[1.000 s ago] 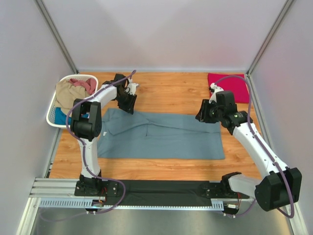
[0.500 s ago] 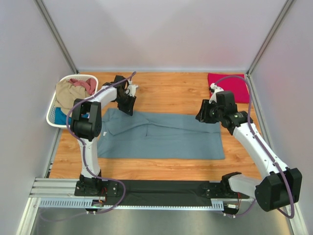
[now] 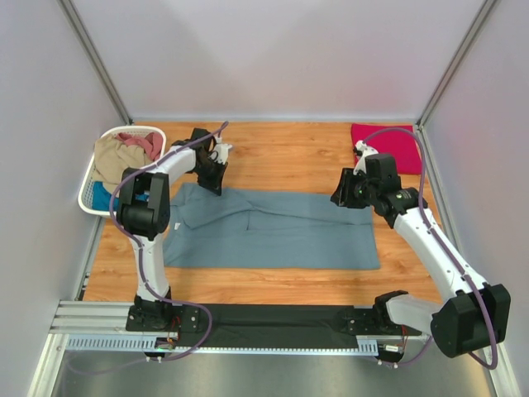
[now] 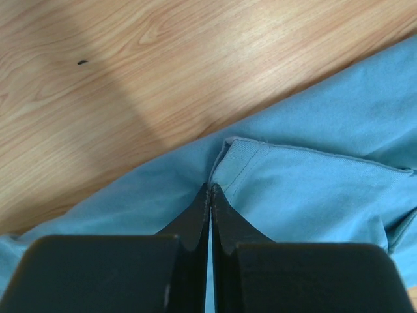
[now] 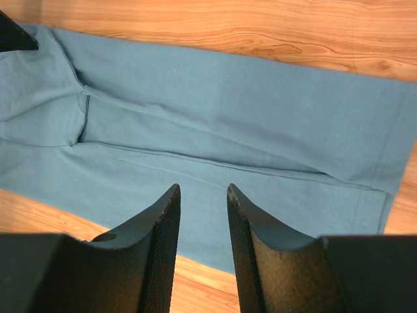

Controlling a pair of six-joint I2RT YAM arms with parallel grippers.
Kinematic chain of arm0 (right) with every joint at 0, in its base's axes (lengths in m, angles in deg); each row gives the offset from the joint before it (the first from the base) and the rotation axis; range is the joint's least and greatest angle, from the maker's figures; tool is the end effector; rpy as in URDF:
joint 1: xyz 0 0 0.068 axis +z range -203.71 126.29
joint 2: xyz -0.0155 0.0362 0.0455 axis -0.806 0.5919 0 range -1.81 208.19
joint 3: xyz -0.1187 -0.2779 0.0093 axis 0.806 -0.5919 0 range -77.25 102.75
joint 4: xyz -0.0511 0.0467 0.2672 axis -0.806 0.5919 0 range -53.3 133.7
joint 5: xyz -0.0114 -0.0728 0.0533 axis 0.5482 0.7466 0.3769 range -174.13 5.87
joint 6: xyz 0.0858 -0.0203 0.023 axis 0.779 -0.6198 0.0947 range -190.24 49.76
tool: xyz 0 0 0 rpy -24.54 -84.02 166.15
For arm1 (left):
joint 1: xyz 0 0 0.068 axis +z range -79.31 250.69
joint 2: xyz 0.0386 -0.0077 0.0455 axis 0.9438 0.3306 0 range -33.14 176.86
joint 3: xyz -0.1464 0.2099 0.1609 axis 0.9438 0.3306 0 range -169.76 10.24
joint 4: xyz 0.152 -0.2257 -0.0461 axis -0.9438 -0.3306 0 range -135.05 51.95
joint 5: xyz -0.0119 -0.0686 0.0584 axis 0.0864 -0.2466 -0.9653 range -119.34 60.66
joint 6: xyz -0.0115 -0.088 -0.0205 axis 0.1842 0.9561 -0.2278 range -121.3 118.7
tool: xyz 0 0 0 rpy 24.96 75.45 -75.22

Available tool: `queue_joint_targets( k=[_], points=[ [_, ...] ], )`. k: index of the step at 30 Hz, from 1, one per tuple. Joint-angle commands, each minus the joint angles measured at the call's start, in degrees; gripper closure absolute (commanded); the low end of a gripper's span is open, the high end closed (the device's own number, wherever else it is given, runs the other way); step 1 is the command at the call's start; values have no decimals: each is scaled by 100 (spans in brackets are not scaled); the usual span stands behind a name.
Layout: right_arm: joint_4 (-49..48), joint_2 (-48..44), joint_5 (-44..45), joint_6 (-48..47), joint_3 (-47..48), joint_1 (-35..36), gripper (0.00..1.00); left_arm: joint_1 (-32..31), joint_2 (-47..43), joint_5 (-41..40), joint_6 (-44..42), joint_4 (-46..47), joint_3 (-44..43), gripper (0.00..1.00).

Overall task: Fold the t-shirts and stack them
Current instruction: Fold the tshirt

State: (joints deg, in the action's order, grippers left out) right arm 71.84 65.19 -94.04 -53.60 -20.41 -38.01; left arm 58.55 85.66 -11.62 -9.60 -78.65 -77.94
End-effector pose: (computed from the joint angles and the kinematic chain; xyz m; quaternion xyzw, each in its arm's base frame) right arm 0.2663 0.0894 0.2878 -0.0252 0.9217 0.1822 0.3416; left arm 0.4497 -0.1221 0.1468 0.1977 0.9549 -0.1572 0.1560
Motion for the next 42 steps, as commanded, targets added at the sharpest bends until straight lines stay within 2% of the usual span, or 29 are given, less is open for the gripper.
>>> queue_joint_targets(
  k=[1,13,18,32,42],
  points=[
    [-15,-188,77,-21,99,29,63,-16,-489,180,64,-97,82,100],
    [37,-416,33,-3,3,29,63,-183,-1148,4,196,-185,486,100],
    [116,-486,51,-56,3,20,63,-411,-1535,30,389,-247,758,100],
    [388,-978,86,-100,-164,29,63,-1255,-2256,-532,1031,-695,1601,100],
    [573,-1251,121,-91,-138,29,63,-1721,-2441,-655,1067,-993,1646,100]
  ],
)
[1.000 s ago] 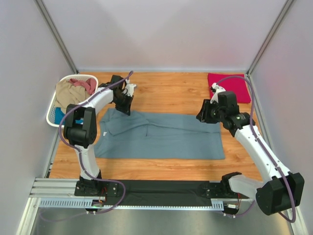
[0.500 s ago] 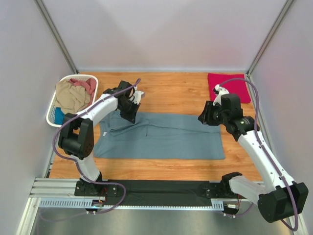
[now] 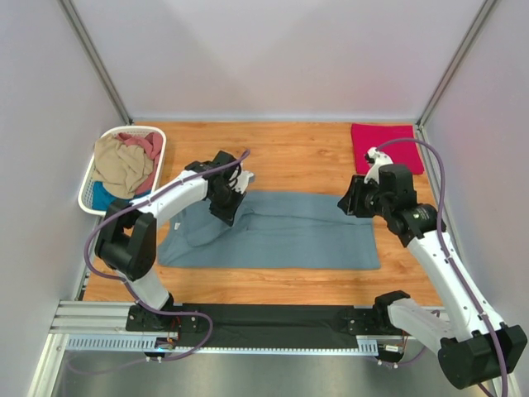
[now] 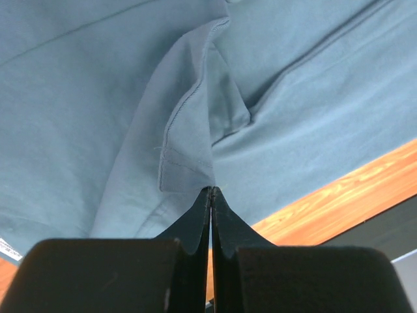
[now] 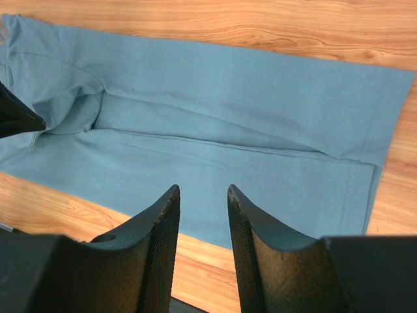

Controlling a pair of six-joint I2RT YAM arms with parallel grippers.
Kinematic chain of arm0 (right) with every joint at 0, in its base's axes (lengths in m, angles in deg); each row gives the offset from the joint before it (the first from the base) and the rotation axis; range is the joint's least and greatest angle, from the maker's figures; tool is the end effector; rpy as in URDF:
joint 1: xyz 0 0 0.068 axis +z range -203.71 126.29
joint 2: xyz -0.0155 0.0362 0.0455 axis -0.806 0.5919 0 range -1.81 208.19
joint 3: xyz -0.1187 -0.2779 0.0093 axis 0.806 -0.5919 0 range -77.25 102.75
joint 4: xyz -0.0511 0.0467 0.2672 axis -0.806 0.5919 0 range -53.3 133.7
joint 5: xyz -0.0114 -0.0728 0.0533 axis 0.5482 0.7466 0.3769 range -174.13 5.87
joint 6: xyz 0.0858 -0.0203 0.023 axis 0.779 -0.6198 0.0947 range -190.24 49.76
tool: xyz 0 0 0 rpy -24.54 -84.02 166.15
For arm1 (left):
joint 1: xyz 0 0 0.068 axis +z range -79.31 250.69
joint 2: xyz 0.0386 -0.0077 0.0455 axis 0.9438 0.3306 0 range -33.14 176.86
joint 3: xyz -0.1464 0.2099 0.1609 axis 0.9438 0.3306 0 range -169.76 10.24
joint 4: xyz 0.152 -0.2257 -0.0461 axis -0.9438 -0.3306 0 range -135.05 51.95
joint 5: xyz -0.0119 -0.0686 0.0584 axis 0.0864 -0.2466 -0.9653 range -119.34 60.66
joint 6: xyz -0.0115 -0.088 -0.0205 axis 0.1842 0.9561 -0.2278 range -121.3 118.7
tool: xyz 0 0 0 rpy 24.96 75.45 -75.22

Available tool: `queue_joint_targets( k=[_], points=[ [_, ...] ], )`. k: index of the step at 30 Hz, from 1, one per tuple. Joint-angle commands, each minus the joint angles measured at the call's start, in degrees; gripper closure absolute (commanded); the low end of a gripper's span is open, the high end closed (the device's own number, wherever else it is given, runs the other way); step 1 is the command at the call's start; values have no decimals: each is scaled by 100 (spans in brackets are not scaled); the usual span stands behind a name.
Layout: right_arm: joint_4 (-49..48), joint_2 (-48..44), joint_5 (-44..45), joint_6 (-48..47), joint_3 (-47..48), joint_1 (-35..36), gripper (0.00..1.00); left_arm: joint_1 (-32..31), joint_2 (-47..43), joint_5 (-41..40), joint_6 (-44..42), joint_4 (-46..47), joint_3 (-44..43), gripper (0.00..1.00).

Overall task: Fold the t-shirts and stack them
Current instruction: Fold the tshirt

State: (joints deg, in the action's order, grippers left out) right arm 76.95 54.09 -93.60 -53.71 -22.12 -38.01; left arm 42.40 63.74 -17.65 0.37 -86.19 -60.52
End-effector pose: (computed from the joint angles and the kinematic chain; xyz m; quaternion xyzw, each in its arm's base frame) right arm 0.2205 0.0759 0.3124 -0.0276 0.9072 0.1868 0.3760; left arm 0.3067 -0.1838 0.1968 0.2404 0.9558 -0.1326 0.1055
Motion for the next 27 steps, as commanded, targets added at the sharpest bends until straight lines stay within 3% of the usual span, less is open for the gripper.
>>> queue_joint_targets(
  k=[1,18,21,24,26,27],
  points=[
    [79,-149,77,-89,41,29,62,-167,-240,-96,44,-283,-87,100],
    [141,-202,77,25,112,29,62,-484,-407,53,-299,-574,352,100],
    [159,-220,86,34,77,29,62,-528,-372,-8,-238,-504,458,95],
    [97,-194,86,69,41,29,62,-528,-564,-166,-37,-276,511,83],
    [71,-150,42,113,15,20,62,-528,-801,-629,210,13,528,82],
    [53,-132,7,139,6,29,62,-493,-881,-763,298,146,537,77]
  ],
)
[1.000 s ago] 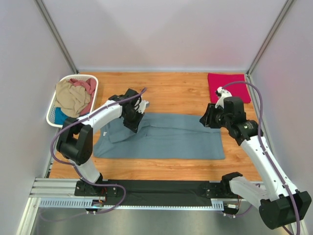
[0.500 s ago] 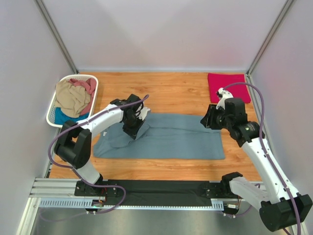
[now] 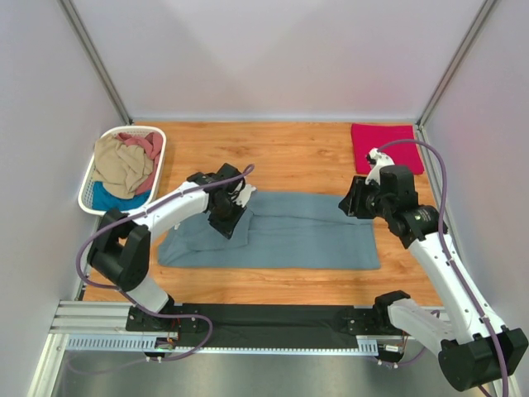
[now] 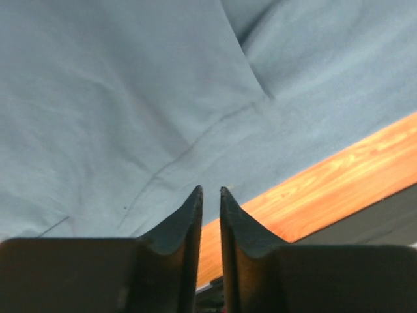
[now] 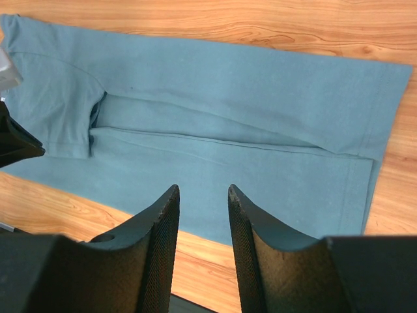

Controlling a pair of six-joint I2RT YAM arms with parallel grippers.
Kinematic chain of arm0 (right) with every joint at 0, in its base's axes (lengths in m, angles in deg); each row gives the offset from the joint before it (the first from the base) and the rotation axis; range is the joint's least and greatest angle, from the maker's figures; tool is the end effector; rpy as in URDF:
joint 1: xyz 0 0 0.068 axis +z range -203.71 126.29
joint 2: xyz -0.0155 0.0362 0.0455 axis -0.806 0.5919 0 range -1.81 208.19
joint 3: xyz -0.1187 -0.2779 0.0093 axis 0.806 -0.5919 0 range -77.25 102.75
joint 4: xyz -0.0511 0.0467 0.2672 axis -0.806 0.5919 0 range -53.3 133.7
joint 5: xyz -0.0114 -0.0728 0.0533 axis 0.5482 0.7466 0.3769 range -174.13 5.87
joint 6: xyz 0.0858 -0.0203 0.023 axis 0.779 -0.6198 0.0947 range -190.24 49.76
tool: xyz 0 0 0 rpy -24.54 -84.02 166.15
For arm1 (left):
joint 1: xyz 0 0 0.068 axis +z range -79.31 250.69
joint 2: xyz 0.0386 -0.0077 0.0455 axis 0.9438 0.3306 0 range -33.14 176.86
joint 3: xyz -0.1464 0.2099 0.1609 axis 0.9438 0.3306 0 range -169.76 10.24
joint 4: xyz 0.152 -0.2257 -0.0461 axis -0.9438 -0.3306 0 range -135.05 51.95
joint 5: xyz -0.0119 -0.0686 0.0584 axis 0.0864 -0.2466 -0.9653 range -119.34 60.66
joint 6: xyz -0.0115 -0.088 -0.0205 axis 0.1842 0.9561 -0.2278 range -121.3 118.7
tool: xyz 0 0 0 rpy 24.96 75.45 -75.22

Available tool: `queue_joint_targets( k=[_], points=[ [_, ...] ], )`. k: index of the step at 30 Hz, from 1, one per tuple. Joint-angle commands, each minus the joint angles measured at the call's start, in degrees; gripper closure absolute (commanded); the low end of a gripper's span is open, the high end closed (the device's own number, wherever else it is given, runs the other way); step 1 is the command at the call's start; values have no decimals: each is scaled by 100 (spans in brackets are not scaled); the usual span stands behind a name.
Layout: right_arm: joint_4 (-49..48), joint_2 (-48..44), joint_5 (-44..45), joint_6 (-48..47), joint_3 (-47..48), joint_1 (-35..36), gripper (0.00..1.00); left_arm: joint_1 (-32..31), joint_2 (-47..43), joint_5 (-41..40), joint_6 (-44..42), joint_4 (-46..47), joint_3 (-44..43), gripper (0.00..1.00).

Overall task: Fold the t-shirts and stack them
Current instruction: Fold the tshirt

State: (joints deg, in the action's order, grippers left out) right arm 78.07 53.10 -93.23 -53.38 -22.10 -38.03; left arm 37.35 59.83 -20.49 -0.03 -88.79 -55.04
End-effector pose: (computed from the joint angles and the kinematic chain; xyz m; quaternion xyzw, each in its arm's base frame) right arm 0.2155 0.0739 0.3138 -0.0234 0.9079 0.1849 0.3756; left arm 0.2644 -0.1889 0.1881 0.2815 0.9512 -0.1031 0.0731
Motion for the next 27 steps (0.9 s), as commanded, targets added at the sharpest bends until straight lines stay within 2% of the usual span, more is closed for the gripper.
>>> queue_joint_targets(
  k=[1,4,8,10,11,14,20,27],
  points=[
    [-84,-16,-56,115,-5,23,62,47,-551,-532,529,546,32,74],
    [-155,28,-92,159,-57,31,62,179,-543,-164,864,960,41,72],
    [-199,63,-109,194,-40,23,62,161,19,153,1093,1171,-20,73],
    [-260,98,-144,203,-84,40,62,161,186,-144,1268,1163,-20,73],
    [-287,116,-144,221,-93,31,62,179,308,-642,1322,1085,-20,73],
    [-567,256,-144,343,-303,31,62,564,380,-1180,1559,848,-108,73],
    [-937,748,-180,686,-673,31,63,1399,-217,-2018,2280,530,-3,69],
    [-990,889,-258,765,-585,40,63,2226,-692,-1289,2430,609,761,65]
  ],
)
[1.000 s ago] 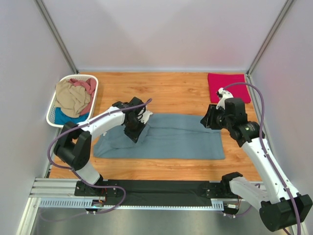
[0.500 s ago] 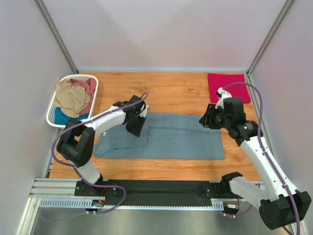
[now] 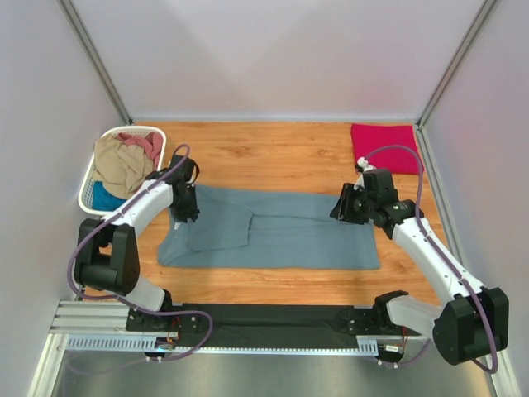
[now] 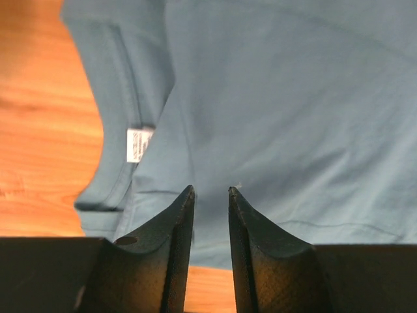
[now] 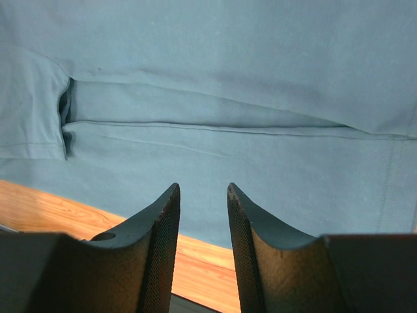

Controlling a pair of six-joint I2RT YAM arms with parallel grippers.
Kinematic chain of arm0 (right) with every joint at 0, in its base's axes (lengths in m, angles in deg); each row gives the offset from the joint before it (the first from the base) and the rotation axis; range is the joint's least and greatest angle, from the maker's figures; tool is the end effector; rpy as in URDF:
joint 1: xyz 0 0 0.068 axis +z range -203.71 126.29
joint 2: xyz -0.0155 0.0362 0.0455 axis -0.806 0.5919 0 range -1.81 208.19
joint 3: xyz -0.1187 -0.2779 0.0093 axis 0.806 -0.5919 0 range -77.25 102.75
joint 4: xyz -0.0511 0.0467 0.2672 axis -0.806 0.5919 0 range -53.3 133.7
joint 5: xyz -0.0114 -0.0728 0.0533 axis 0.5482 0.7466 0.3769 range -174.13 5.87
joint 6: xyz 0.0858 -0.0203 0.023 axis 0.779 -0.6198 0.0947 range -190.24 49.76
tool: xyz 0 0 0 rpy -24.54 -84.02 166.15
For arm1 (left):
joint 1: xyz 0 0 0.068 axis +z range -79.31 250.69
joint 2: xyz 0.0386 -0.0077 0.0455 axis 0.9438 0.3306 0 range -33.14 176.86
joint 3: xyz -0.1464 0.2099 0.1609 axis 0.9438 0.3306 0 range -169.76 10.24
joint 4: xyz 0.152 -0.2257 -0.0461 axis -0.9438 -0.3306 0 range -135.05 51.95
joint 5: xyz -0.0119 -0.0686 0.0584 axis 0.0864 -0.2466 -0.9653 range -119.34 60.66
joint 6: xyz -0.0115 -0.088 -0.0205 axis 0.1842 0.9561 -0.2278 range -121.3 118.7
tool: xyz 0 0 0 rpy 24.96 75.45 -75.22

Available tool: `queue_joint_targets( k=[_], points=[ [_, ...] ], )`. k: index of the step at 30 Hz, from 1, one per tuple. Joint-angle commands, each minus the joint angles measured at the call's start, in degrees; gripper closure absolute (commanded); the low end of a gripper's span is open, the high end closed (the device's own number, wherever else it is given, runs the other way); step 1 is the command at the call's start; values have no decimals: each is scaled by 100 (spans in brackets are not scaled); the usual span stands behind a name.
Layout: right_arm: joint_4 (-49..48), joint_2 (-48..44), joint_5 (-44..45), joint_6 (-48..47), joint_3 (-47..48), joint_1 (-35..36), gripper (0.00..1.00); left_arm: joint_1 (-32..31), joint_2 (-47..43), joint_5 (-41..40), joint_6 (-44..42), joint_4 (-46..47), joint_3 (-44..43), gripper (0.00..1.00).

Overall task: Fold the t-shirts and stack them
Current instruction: Fold the tshirt

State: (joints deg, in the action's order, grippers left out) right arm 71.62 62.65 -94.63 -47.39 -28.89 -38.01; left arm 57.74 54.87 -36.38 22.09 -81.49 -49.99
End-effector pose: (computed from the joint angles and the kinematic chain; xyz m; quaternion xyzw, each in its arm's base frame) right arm 0.2434 0.0839 0.2446 0.0281 0.9388 0.1911 0.2851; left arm 0.3122 -0.0615 0.1927 -0.0996 0.9797 0.0068 0.1736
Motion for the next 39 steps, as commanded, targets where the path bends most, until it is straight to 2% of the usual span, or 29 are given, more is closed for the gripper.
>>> queue_joint_targets(
  k=[1,3,6,8,13,16,22,26,34,39],
  points=[
    [-406,-101,-154,219,51,90,63,240,-257,405,227,-190,301,65],
    [-538,-66,-15,377,-10,327,63,337,-511,450,227,-322,380,65],
    [-573,232,302,727,129,1108,63,355,-976,590,209,-463,572,64],
    [-923,452,373,957,165,1723,62,355,-1127,661,235,-455,740,63],
    [-1373,1752,751,1432,822,2988,59,355,-1268,1274,507,-8,1337,58],
    [-1619,2595,787,1599,1227,3341,57,372,-1313,1408,736,422,1645,54],
    [-2067,3632,708,1696,1633,3615,54,372,-1338,1040,859,564,1848,54],
    [-2349,3993,523,1696,1756,3659,54,372,-1585,723,921,565,1883,52],
    [-2499,4425,400,1758,2002,3712,56,372,-1471,749,886,670,1945,50],
    [-2481,4557,409,1767,2055,3721,60,372,-1708,574,886,504,1892,50]
  ],
)
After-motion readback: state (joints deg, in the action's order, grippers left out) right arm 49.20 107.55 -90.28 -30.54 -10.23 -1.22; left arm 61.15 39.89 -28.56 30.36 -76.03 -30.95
